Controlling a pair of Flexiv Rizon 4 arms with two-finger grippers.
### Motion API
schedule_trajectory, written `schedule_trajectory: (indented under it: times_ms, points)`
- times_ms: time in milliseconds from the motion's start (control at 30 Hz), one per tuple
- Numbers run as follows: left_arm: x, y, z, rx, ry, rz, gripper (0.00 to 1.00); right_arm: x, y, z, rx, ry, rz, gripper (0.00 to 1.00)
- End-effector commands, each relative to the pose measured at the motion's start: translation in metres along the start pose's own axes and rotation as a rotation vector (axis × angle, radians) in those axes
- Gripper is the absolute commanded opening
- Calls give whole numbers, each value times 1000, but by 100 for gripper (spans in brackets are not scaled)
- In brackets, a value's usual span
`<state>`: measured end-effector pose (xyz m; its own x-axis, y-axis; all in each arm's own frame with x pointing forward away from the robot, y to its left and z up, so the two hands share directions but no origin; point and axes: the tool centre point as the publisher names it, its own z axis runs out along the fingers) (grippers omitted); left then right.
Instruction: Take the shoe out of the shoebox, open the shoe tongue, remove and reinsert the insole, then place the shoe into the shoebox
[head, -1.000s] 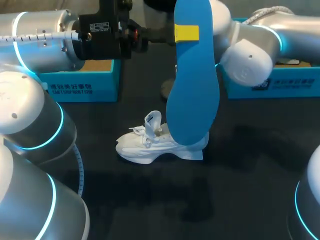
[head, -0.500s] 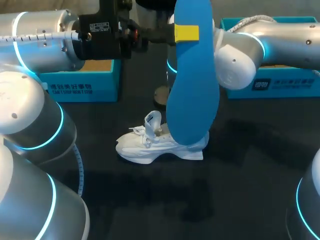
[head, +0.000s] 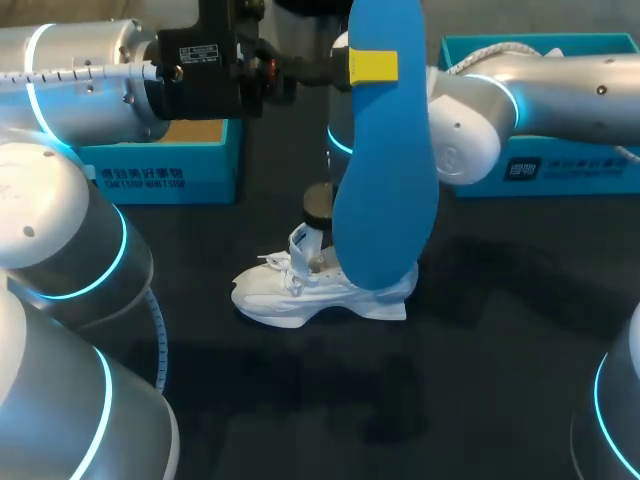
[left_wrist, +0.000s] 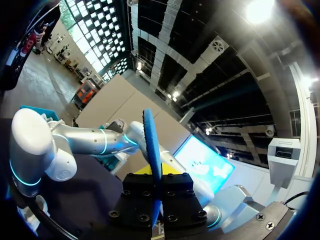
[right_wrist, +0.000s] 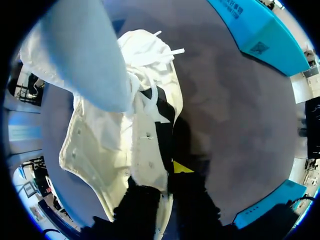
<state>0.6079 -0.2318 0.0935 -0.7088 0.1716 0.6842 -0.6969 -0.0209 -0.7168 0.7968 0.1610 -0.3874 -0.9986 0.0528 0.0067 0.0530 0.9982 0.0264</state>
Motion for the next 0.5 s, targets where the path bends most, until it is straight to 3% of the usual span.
schedule_trajectory:
  times_ms: [33,233,500]
  points:
    - [0,1,1,1,-2,0,0,6,0,0,-19,7,48,0]
    - [0,1,1,1,-2,0,0,20,3,-20,-109,48,272,0]
    - [0,1,1,1,-2,0,0,35,-8,-18,-232,107,603,0]
